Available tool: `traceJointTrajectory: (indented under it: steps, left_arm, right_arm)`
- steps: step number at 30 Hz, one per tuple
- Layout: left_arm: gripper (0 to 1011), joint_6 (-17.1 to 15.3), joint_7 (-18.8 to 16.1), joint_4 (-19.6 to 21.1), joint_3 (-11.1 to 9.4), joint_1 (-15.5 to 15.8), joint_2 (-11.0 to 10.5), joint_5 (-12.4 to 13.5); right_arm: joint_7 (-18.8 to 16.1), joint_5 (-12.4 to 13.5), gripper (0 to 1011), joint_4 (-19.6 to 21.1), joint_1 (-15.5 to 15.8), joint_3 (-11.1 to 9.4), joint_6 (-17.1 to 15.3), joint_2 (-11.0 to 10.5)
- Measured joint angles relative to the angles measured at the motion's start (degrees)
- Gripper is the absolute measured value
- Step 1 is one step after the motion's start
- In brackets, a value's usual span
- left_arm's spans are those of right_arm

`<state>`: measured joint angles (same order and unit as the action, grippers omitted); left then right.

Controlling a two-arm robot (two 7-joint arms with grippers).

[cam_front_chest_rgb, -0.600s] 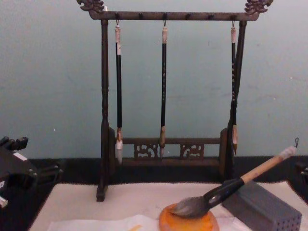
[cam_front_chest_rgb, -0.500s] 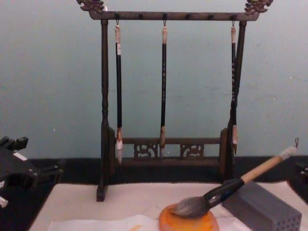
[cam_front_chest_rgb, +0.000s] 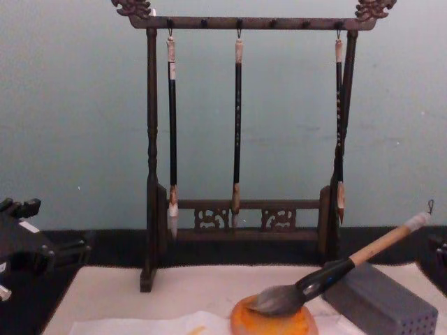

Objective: Pick up the brush from the inkstone, write on the paper, then place the brush back to its original position.

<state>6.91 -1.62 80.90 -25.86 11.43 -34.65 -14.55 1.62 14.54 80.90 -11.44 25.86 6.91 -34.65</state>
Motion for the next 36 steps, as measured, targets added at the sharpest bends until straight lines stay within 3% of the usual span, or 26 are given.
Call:
traceJointTrajectory:
  steps: [36]
  left_arm:
    - [1001,0.0,0.0,0.0,0.0,0.0,0.0,0.0]
  right_arm:
    - [0.0,0.0,1000,0.0,0.01,0.0,0.0,0.0]
